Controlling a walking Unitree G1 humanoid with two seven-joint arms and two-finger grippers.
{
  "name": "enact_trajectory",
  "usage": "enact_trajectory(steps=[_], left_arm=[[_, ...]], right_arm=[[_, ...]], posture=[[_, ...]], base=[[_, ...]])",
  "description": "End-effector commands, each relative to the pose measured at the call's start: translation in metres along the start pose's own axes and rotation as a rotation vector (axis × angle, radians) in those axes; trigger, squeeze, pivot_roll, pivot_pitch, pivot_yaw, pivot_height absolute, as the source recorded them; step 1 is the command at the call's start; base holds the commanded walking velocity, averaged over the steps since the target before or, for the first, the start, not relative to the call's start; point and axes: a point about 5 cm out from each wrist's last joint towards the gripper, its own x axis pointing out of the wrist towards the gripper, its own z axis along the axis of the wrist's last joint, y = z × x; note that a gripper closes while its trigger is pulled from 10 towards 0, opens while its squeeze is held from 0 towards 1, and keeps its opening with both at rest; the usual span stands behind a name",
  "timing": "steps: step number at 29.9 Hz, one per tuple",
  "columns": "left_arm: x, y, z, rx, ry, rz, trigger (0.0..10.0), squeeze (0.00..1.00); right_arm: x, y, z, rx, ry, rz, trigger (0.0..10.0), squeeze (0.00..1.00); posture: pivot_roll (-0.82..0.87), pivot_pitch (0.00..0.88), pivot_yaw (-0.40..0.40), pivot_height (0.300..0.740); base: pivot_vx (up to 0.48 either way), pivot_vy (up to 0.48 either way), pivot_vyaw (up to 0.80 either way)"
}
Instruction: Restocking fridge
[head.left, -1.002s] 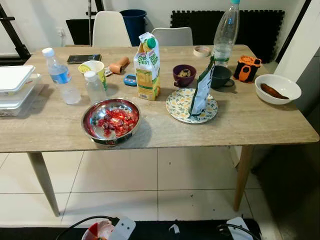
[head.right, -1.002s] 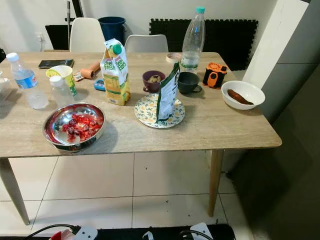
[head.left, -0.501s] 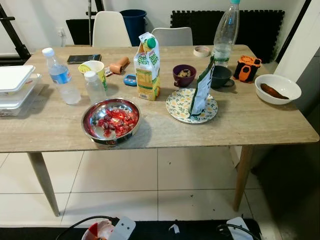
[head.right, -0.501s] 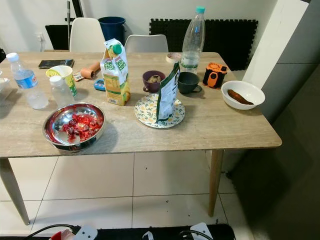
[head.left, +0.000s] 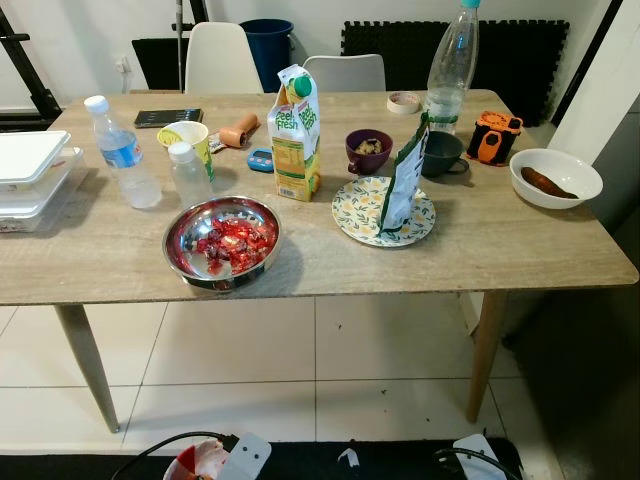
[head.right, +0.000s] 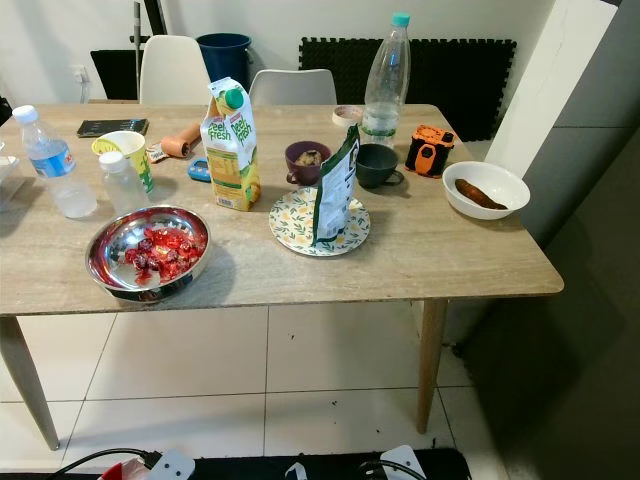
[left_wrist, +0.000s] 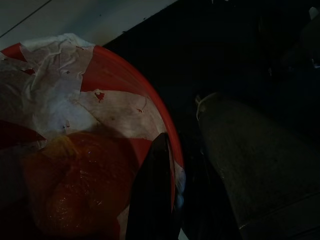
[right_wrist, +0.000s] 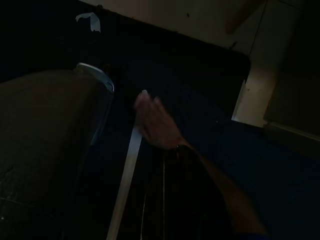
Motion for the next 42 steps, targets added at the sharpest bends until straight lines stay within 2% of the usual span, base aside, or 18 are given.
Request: enact_trajectory(steps=[1,42], left_arm=[[-0.0010,-0.0136,-0.0173,-0.006,0.067,-0.042,10.0,0.00],[-0.0012,-0.0119,-0.0174,-0.001,0.067,-0.043,10.0,0.00]], right_arm=[[-0.0021,0.0077,-0.0151,-0.003,0.057,0.025,10.0,0.00],[-0.0021,0.0073,-0.0150,-0.016,0.057,0.027,10.0,0.00]], posture=[[-0.05,0.108,-0.004,0.740],[-0.05,0.104,-0.004,0.740]], base=[[0.000,0.000,0.00],[0.000,0.000,0.00]])
